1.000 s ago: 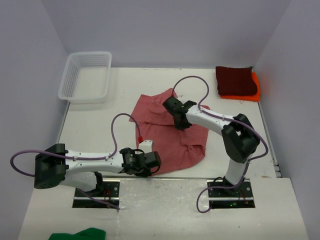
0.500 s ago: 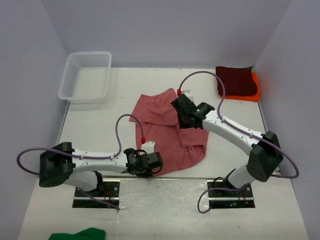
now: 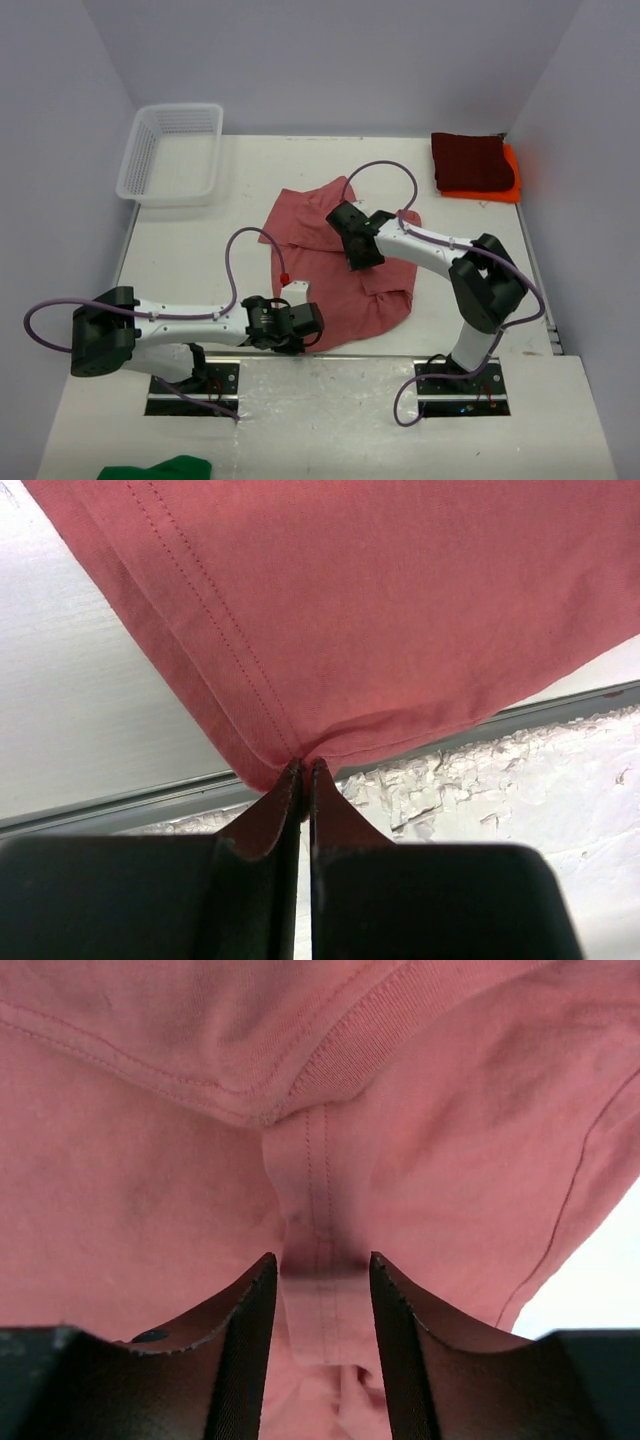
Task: Fold and stack the t-shirts
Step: Flatten out the tshirt
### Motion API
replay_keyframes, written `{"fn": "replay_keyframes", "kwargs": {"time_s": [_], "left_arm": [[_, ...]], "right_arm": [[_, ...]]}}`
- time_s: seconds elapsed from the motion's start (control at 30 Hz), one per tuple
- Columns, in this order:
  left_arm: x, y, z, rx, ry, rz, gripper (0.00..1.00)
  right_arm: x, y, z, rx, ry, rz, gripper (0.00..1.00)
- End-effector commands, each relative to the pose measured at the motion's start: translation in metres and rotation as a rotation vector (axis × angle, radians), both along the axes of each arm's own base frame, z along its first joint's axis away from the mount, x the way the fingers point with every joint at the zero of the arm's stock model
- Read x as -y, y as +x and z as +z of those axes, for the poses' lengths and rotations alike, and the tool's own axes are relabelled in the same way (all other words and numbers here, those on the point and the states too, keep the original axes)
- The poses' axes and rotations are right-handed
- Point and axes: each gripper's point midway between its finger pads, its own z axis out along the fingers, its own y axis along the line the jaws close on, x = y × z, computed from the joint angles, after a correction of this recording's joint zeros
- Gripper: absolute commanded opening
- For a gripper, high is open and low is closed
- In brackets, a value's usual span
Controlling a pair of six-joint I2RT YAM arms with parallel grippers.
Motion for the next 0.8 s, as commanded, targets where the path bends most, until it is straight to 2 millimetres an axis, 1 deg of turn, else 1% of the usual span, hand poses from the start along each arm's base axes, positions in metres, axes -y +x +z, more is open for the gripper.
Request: {"fn": "replay_keyframes", "kwargs": {"time_s": [0.0,0.13,0.17,0.23,0.27,0.33,0.37,0.43,0.47,0.53,0.57,0.6,0.63,0.67,0.7,0.73,0.77], "left_arm": [[-0.003,0.003,0.004,0.018,-0.011,0.021,0.00],[-0.004,0.003,0.004,0.019,-0.014,0.021,0.00],[-0.005,0.003,0.003,0.020,-0.012,0.021,0.00],[-0.005,0.002,0.003,0.018,-0.012,0.021,0.00],[-0.005,0.002,0.002,0.017,-0.012,0.019,0.00],[-0.005,0.002,0.002,0.015,-0.014,0.018,0.00],[-0.005,0.002,0.001,0.015,-0.014,0.016,0.00],[-0.006,0.001,0.001,0.014,-0.014,0.016,0.00],[-0.006,0.001,0.000,0.014,-0.013,0.018,0.00],[-0.006,0.001,0.000,0.013,-0.013,0.017,0.00],[-0.005,0.001,0.000,0.013,-0.019,0.015,0.00],[-0.005,0.001,0.000,0.012,-0.021,0.015,0.00],[-0.005,0.001,0.000,0.013,-0.020,0.014,0.00],[-0.005,0.001,-0.001,0.012,-0.019,0.014,0.00],[-0.005,0.001,0.000,0.013,-0.020,0.014,0.00],[-0.005,0.001,-0.001,0.013,-0.020,0.014,0.00],[-0.004,0.001,-0.001,0.013,-0.021,0.012,0.00]], "right_arm": [[-0.014,0.019,0.010,0.054,0.038,0.000,0.43],[-0.014,0.022,0.006,0.052,0.037,-0.006,0.38],[-0.013,0.023,0.006,0.052,0.035,-0.008,0.34],[-0.013,0.024,0.007,0.054,0.030,-0.007,0.29],[-0.012,0.025,0.008,0.060,0.030,-0.010,0.23],[-0.012,0.028,0.010,0.064,0.031,-0.013,0.17],[-0.013,0.030,0.013,0.070,0.034,-0.013,0.09],[-0.010,0.032,0.016,0.076,0.018,-0.018,0.00],[-0.009,0.033,0.018,0.079,0.011,-0.018,0.00],[-0.009,0.037,0.029,0.102,0.007,-0.019,0.00],[-0.011,0.041,0.038,0.120,0.018,-0.021,0.00],[-0.011,0.044,0.053,0.144,0.024,-0.017,0.00],[-0.009,0.042,0.057,0.148,0.019,-0.016,0.00],[-0.010,0.044,0.071,0.170,0.034,-0.016,0.00],[-0.009,0.041,0.080,0.177,0.037,-0.009,0.00],[-0.009,0.039,0.100,0.209,0.072,-0.006,0.00],[-0.009,0.038,0.113,0.225,0.095,-0.003,0.00]]}}
